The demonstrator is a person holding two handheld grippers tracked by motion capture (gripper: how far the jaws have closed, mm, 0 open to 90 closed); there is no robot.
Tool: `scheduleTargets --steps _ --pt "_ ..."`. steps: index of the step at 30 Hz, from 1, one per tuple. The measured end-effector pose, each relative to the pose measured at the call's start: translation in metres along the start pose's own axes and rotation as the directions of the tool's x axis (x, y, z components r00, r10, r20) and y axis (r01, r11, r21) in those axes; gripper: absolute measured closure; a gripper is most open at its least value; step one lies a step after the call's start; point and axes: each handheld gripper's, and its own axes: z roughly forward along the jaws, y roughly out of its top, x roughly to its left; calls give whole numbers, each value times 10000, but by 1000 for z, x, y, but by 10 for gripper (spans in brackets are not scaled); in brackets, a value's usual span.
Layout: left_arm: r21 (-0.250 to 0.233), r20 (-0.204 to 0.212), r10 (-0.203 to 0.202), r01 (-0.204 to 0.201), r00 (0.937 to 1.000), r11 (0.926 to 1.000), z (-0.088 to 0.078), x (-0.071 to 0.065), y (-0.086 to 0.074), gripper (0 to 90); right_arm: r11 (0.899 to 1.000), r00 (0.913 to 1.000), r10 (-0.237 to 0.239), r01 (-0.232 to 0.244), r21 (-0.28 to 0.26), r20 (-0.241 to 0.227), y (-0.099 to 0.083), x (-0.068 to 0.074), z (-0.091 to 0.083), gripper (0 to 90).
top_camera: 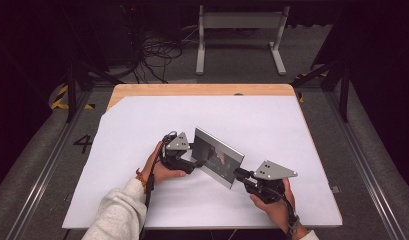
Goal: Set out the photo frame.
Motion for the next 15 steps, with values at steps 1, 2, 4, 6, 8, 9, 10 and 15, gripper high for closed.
scheduleTargets --steps 1,2,4,6,8,9,10,15 --pt "151 4 39 -39 10000 9999 -1 0 0 347 10000 10000 5 -6 -8 -12 0 0 0 814" --pt "189 -1 40 -40 10000 9998 -2 -1 -1 356 10000 10000 46 -46 -8 -19 0 -1 0 816" --pt "225 36 20 -21 10000 9997 -5 0 -2 386 10000 10000 86 -86 -16 -11 0 -1 0 817" --pt "246 126 -36 33 9999 9997 -8 -1 -4 408 9999 9999 103 -103 -7 -12 0 -2 1 819" --pt "373 35 38 -39 10000 9993 -11 -3 -5 423 9999 9999 128 -128 -20 -5 0 -2 1 821" --pt "465 -13 37 -37 10000 9989 -13 -4 -6 423 9999 9999 138 -138 -11 6 0 -2 2 821" --pt "526 -95 22 -17 10000 9986 -14 -5 -6 438 9999 9999 146 -146 -16 21 0 -2 2 820" --pt "698 -550 -207 245 9983 9973 -20 -14 -8 501 9998 9997 174 -175 42 194 2 -3 5 821"
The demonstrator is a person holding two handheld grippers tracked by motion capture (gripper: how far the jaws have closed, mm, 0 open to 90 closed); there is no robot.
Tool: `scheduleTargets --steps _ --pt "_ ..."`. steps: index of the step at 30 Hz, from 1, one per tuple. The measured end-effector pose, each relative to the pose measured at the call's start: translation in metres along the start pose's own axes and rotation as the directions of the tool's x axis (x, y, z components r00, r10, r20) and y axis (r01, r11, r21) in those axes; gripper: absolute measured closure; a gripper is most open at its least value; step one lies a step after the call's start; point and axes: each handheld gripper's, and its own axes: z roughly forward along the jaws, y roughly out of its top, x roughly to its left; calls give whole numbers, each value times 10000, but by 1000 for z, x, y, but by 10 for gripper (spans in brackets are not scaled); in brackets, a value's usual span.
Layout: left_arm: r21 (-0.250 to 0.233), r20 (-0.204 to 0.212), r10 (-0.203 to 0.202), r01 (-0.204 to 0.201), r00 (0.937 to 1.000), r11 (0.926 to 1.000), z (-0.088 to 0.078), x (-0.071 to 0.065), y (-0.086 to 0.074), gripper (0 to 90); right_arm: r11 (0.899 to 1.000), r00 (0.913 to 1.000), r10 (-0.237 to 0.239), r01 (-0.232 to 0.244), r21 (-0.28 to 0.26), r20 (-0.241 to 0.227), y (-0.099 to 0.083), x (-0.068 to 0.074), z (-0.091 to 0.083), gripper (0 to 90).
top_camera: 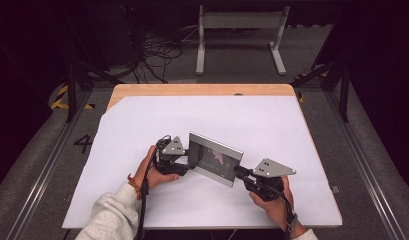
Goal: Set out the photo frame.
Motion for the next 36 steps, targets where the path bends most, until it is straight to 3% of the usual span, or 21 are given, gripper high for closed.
scheduleTargets --steps 4,10,22,28,30,36 --pt "171 -159 55 -52 9999 9998 -5 -7 -6 507 9998 9998 182 -182 -31 -66 0 -2 2 821" --pt "239 -289 73 -66 9996 9997 -8 -16 -10 460 10000 9999 59 -59 4 110 2 -1 3 812" --pt "-775 166 45 -32 9999 9970 -8 -8 -4 389 10000 9998 -15 16 -21 219 3 -2 -2 840" --pt "-648 -35 54 -56 10000 9979 -8 -8 -3 475 10000 9998 -46 47 -53 173 3 -3 -2 839" --pt "-411 -215 149 -158 9997 9990 -8 -8 -3 503 10000 9998 -21 23 -69 189 3 -3 -1 838" --pt "-421 -203 179 -188 9996 9989 -12 -9 -7 574 9999 9997 101 -98 -119 220 4 -7 3 833"
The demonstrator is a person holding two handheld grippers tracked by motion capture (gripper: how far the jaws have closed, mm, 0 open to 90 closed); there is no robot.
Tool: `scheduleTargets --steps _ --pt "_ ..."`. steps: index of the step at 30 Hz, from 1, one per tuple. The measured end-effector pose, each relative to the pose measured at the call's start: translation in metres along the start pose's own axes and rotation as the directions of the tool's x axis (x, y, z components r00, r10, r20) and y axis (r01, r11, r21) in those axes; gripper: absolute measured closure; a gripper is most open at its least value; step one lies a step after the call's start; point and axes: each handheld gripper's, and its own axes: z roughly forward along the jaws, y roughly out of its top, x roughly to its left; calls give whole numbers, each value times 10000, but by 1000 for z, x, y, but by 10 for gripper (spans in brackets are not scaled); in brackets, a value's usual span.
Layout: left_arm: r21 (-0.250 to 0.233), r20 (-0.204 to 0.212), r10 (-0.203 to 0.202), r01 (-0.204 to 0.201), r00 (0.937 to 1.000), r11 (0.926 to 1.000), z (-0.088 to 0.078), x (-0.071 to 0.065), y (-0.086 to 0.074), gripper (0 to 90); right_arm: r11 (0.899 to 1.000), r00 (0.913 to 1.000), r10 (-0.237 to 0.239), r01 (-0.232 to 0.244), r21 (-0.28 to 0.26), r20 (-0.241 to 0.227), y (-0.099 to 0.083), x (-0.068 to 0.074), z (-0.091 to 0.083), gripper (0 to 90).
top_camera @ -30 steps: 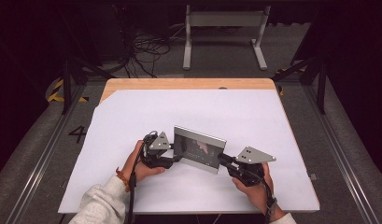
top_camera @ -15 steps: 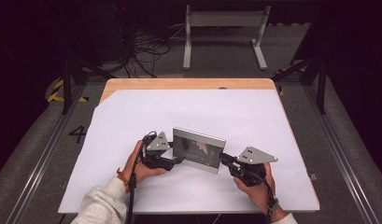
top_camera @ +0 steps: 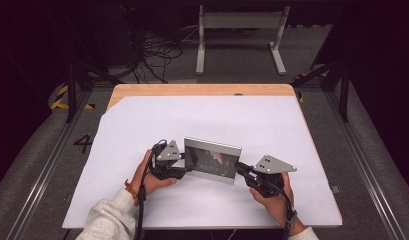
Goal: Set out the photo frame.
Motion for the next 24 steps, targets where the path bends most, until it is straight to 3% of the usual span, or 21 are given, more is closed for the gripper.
scheduleTargets --steps 7,24 --pt "88 -150 53 -52 9999 9999 -4 -3 -2 627 10000 10000 -28 28 24 -5 2 -3 3 830" --pt "7 -227 37 -36 9997 10000 -7 -9 -7 642 10000 9999 -52 52 15 -142 3 -8 9 820"
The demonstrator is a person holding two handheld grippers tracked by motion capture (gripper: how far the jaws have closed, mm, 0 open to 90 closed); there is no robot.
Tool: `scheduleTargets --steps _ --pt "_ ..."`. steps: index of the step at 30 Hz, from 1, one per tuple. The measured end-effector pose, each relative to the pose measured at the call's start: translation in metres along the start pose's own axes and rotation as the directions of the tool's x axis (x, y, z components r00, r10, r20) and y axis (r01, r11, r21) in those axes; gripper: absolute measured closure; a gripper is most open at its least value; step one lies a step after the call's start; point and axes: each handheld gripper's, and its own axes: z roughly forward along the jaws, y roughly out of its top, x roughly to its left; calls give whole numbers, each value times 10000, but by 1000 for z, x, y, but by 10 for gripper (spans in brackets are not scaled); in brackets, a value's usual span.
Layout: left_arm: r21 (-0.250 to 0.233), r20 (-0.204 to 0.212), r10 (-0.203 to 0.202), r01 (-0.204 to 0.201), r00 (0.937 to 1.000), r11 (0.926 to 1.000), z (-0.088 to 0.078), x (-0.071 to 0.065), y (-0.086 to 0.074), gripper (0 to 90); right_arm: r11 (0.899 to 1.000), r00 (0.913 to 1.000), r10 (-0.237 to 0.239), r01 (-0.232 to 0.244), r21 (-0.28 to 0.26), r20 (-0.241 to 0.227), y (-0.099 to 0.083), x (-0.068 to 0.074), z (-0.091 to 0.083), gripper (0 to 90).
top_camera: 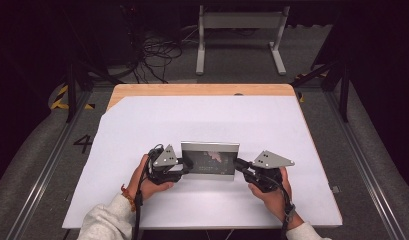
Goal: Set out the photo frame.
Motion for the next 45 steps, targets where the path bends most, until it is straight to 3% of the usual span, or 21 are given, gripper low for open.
scheduleTargets --steps 30,40,45 --pt "198 46 -127 126 9999 9997 5 -2 -4 653 9987 9995 -82 96 495 -291 -7 0 8 787" --pt "232 -21 -85 85 10000 9997 4 -4 -4 655 9985 9996 -136 149 520 -266 -7 0 9 783" --pt "308 -112 38 -34 9999 9995 3 -4 -3 653 9975 9991 -420 421 563 -19 -6 3 8 781"
